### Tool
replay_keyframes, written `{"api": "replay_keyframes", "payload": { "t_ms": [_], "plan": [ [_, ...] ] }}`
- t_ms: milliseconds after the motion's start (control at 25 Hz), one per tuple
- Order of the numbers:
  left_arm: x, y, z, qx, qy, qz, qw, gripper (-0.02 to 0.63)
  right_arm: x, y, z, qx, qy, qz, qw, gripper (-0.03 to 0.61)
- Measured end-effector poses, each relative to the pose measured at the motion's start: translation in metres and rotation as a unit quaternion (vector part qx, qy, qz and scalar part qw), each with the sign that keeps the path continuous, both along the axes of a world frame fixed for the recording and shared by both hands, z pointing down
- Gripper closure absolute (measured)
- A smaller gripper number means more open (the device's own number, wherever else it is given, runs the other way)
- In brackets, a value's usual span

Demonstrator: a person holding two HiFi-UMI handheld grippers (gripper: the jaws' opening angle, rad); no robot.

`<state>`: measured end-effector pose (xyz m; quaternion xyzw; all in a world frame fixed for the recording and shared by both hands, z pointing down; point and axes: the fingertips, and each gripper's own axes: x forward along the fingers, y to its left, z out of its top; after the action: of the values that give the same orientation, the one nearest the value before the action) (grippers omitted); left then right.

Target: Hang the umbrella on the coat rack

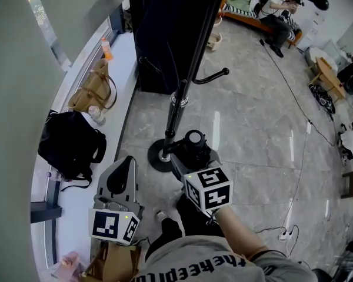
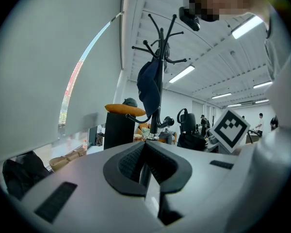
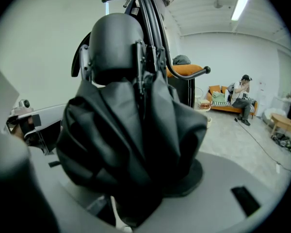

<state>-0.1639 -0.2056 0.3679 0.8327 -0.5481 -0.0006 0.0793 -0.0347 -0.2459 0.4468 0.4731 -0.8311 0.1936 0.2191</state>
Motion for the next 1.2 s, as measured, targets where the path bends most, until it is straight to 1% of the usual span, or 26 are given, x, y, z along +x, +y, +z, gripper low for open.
{"api": "replay_keyframes", "payload": {
  "t_ms": [1200],
  "plan": [
    [-0.010,-0.014,0.007,-0.010,0.002,-0.007,0.9999,0.598,0.002,-0.028,0.023,-0.022,0.039,0.024,0.999,0.323]
  ]
}}
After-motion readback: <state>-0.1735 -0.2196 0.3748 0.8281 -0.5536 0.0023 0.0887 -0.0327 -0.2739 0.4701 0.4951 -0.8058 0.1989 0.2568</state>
